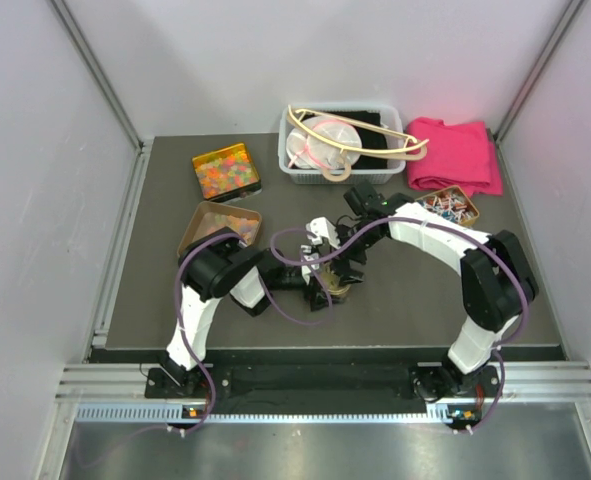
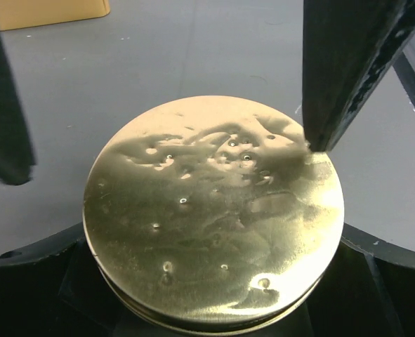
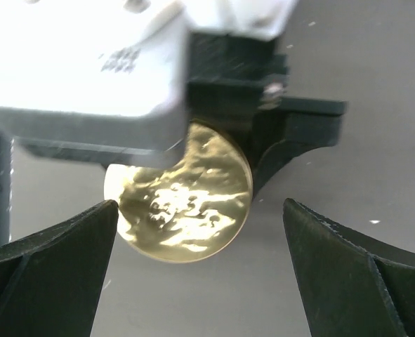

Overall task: Pack the candies
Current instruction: Screw the bottle lid onto the packing bottle.

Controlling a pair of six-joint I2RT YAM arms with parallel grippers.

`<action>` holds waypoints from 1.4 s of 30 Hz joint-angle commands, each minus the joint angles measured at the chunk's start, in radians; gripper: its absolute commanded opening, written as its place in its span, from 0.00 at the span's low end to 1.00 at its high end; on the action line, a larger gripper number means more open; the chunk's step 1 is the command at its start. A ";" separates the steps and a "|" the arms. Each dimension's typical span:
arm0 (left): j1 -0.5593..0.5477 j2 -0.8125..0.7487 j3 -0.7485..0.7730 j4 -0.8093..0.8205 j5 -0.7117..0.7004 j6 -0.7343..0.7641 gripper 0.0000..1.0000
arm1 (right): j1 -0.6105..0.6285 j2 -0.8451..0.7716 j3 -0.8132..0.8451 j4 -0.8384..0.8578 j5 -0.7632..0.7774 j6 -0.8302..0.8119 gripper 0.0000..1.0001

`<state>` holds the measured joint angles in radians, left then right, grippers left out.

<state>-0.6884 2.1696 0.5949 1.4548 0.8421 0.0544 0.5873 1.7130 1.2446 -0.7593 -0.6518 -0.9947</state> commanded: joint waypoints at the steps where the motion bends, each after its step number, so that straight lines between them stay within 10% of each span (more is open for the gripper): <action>1: -0.011 0.044 -0.007 0.245 0.068 -0.041 0.73 | -0.006 -0.007 0.021 -0.081 -0.037 -0.087 0.99; 16: -0.013 0.052 -0.010 0.243 0.061 -0.024 0.92 | 0.013 -0.006 -0.030 -0.023 -0.003 -0.053 0.99; 42: -0.013 0.050 -0.009 0.245 0.055 -0.024 0.95 | 0.054 -0.024 -0.083 0.051 0.020 -0.006 0.97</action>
<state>-0.6926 2.1841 0.6014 1.4666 0.8745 0.0612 0.6312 1.7115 1.1591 -0.7269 -0.6155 -1.0168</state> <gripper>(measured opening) 0.957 0.988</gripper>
